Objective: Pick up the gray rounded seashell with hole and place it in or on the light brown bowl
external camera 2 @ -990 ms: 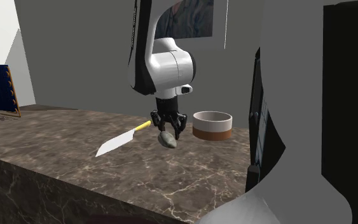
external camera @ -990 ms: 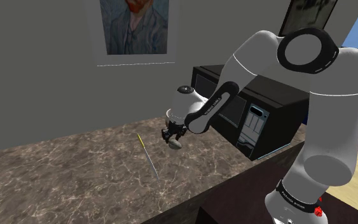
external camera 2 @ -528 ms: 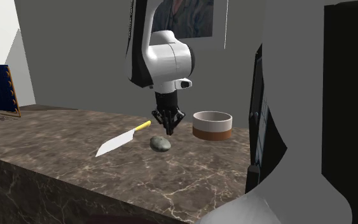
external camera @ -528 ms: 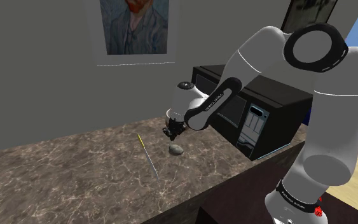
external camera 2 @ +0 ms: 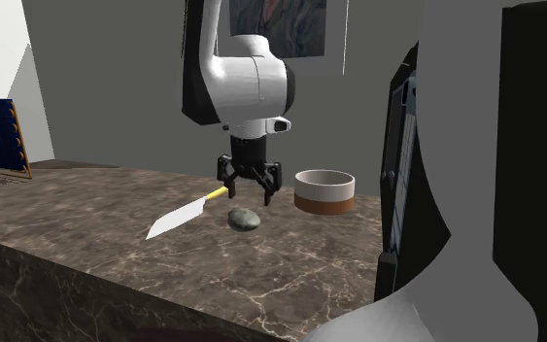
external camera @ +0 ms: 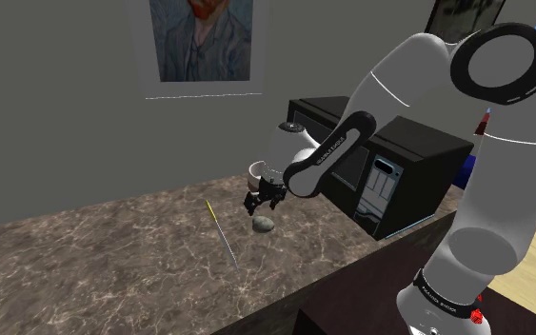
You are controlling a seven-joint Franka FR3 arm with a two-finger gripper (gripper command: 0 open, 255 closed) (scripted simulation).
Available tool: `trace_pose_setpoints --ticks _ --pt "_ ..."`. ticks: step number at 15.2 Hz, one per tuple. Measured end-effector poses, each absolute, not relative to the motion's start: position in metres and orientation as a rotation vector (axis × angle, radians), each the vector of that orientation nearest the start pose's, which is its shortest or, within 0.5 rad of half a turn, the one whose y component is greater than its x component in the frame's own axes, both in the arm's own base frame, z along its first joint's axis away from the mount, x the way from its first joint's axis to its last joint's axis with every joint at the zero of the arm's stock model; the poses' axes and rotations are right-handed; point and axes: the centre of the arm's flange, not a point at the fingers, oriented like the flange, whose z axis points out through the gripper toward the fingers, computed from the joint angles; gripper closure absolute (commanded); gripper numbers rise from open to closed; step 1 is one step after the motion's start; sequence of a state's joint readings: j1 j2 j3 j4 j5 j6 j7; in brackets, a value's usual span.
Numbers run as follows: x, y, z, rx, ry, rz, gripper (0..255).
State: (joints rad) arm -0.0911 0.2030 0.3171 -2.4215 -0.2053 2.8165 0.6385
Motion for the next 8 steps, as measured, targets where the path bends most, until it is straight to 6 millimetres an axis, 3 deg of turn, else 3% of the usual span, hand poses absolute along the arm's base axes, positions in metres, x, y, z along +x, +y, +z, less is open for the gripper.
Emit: trace_pose_setpoints --ticks 8 --pt "0.494 0.129 0.216 -3.026 0.292 -0.303 0"
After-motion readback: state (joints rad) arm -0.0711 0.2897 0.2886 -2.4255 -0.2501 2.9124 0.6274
